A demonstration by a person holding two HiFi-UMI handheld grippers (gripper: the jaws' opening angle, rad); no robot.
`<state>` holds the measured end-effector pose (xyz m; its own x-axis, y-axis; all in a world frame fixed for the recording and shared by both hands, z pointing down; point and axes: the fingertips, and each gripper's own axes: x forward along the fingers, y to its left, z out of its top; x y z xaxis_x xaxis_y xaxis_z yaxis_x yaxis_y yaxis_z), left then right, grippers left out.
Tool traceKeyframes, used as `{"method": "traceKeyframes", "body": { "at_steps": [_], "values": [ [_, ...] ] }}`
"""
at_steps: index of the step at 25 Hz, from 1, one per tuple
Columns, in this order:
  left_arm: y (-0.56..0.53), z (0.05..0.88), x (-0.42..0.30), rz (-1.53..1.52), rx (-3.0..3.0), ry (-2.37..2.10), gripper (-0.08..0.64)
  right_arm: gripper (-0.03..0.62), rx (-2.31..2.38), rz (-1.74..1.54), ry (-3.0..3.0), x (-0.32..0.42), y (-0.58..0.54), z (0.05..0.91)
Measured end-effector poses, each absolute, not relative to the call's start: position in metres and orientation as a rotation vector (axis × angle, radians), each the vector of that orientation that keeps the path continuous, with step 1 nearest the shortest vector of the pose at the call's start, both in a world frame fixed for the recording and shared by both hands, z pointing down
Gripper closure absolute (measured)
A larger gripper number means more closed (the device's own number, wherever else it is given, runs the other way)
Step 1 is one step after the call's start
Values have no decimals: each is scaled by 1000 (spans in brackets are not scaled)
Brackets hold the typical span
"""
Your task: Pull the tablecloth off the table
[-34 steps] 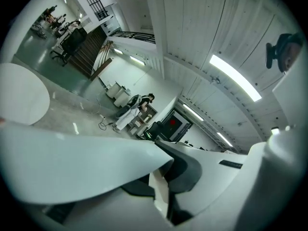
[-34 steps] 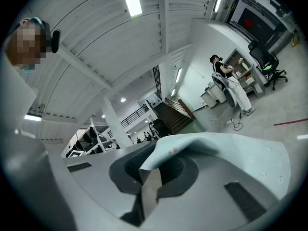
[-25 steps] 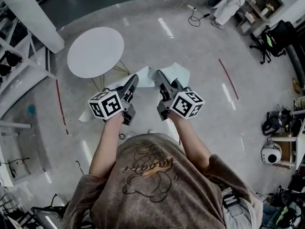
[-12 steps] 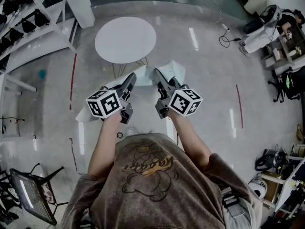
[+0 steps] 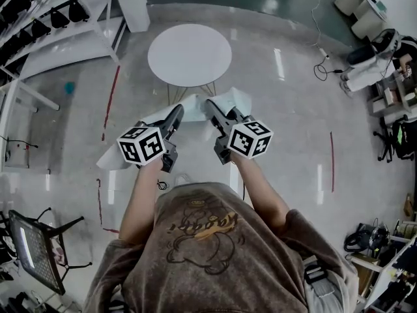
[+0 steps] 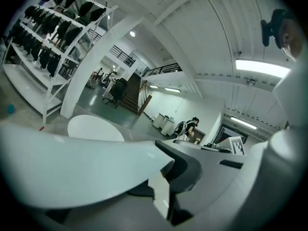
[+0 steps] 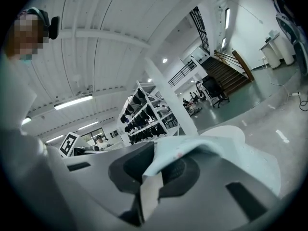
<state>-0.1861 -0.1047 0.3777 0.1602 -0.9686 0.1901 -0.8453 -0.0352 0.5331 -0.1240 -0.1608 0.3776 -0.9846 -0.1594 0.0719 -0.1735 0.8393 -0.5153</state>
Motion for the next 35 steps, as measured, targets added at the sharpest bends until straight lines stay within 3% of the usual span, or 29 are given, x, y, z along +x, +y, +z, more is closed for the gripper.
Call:
{"method": "traceKeyframes", "body": {
  "at_steps": [35],
  "values": [
    [-84,434,-161,-206,1920,-1748,535,575,422,880,-2962,-95,-135,435]
  ]
}}
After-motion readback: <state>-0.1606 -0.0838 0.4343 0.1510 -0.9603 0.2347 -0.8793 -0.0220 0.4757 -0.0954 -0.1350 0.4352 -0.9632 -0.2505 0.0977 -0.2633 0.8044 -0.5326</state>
